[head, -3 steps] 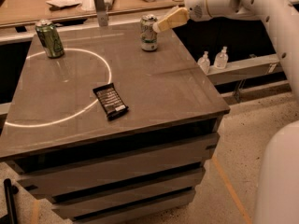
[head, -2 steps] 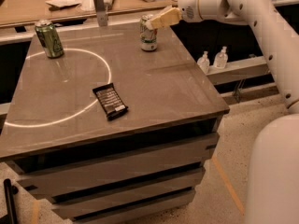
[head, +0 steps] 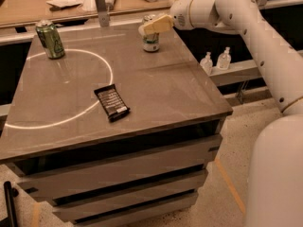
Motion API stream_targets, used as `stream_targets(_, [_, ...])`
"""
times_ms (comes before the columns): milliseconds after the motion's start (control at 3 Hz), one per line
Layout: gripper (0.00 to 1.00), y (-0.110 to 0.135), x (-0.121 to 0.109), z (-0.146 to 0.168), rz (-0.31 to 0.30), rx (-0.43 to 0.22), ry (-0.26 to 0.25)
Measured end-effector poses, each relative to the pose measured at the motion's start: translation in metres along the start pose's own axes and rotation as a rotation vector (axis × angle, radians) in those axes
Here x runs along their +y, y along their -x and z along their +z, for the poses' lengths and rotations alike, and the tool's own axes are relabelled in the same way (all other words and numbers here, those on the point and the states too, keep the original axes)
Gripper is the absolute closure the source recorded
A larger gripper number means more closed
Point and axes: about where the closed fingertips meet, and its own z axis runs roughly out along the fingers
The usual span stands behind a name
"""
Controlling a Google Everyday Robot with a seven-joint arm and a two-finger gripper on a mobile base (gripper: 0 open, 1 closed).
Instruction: Move 7up can near rxbar chocolate
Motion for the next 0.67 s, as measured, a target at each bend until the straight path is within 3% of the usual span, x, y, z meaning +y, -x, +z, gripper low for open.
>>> stream_targets(333, [0.00,-0.008,0.001,0.015,0.022,-0.021,-0.004])
stream_targets(667, [0.10,-0.024,-0.004,0.024,0.067,-0.024,-0.026])
